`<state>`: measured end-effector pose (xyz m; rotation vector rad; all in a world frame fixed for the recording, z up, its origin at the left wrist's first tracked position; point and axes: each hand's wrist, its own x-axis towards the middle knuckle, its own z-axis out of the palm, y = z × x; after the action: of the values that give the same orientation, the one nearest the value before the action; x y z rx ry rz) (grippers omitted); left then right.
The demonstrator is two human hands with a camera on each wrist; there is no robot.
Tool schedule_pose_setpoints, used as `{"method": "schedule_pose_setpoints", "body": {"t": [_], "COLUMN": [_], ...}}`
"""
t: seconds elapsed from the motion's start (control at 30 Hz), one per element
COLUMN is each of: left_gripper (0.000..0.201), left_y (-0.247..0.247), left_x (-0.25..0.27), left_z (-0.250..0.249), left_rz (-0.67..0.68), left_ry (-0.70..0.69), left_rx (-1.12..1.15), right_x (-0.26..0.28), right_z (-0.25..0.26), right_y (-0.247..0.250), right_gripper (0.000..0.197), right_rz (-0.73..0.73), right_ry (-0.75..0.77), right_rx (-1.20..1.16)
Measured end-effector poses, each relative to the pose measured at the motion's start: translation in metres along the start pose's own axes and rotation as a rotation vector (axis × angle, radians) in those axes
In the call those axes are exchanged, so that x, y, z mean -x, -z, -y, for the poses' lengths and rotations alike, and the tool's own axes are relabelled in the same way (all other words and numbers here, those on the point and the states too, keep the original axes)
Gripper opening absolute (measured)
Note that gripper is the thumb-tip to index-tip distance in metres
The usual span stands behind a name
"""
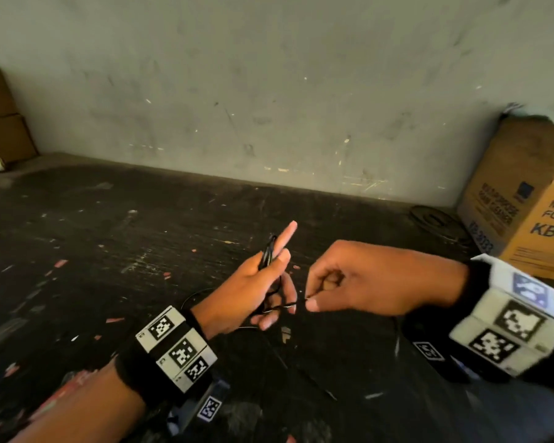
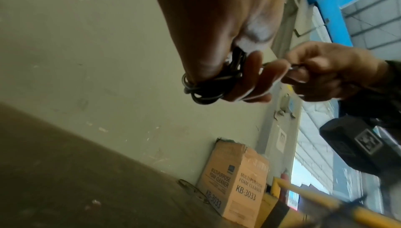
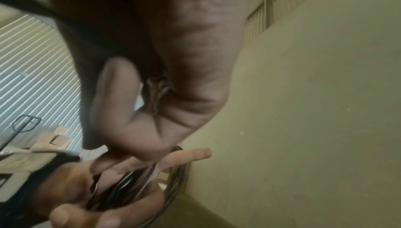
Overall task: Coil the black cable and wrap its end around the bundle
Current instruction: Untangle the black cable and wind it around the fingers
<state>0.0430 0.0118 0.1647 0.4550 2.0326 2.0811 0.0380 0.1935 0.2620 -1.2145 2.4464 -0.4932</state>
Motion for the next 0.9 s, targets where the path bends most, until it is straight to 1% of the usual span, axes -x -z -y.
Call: {"method": "schedule_pose_setpoints", "body": {"t": [0.07, 0.13, 0.2, 0.23, 0.33, 0.47, 0.5, 0.57, 0.6, 0.63, 0.7, 0.73, 0.83, 0.9], "left_gripper": [0.056, 0.055, 0.052, 0.052, 0.054, 0.052, 0.052, 0.05, 0.05, 0.051, 0.059, 0.064, 0.065, 0.065], "left_y": [0.006, 0.013, 0.018, 0.018, 0.011, -0.001, -0.003, -0.005, -0.005, -0.005, -0.006, -0.007, -0.014, -0.016], "left_x": [-0.004, -0.009, -0.011, -0.011, -0.012, -0.012, -0.011, -0.009, -0.008, -0.006, -0.004, -0.004, -0.003, -0.004], "left_z": [0.0, -0.002, -0.002, -0.002, 0.001, 0.011, 0.013, 0.015, 0.016, 0.016, 0.015, 0.014, 0.01, 0.008], "left_rz": [-0.071, -0.12, -0.127, -0.123, -0.119, -0.18, -0.191, -0.191, -0.178, -0.159, -0.115, -0.103, -0.077, -0.06], "left_ry": [-0.014, -0.025, -0.021, -0.013, 0.017, 0.004, -0.001, 0.01, 0.023, 0.036, 0.054, 0.062, 0.065, 0.059], "left_rx": [0.128, 0.229, 0.254, 0.226, 0.06, -0.117, -0.123, -0.066, -0.033, -0.015, -0.025, -0.043, -0.084, -0.098], "right_x": [0.002, 0.003, 0.001, 0.0, -0.002, -0.004, -0.004, -0.005, -0.005, -0.005, -0.007, -0.008, -0.012, -0.014], "right_z": [-0.001, -0.001, -0.001, 0.0, 0.003, 0.012, 0.013, 0.013, 0.012, 0.01, 0.005, 0.003, -0.001, -0.001], "right_y": [-0.002, -0.017, -0.03, -0.033, -0.028, -0.018, -0.015, -0.009, -0.006, -0.002, 0.005, 0.008, 0.019, 0.023], "right_gripper": [0.017, 0.019, 0.019, 0.019, 0.02, 0.014, 0.015, 0.02, 0.02, 0.016, 0.012, 0.013, 0.013, 0.012], "right_rz": [0.091, 0.172, 0.206, 0.206, 0.181, 0.101, 0.085, 0.042, 0.019, -0.007, -0.063, -0.087, -0.136, -0.139], "right_ry": [0.026, 0.051, 0.07, 0.069, 0.073, 0.108, 0.104, 0.105, 0.102, 0.094, 0.077, 0.077, 0.097, 0.119], "right_rx": [0.003, 0.022, 0.032, 0.03, 0.026, 0.034, 0.027, 0.036, 0.049, 0.069, 0.118, 0.131, 0.121, 0.106]}}
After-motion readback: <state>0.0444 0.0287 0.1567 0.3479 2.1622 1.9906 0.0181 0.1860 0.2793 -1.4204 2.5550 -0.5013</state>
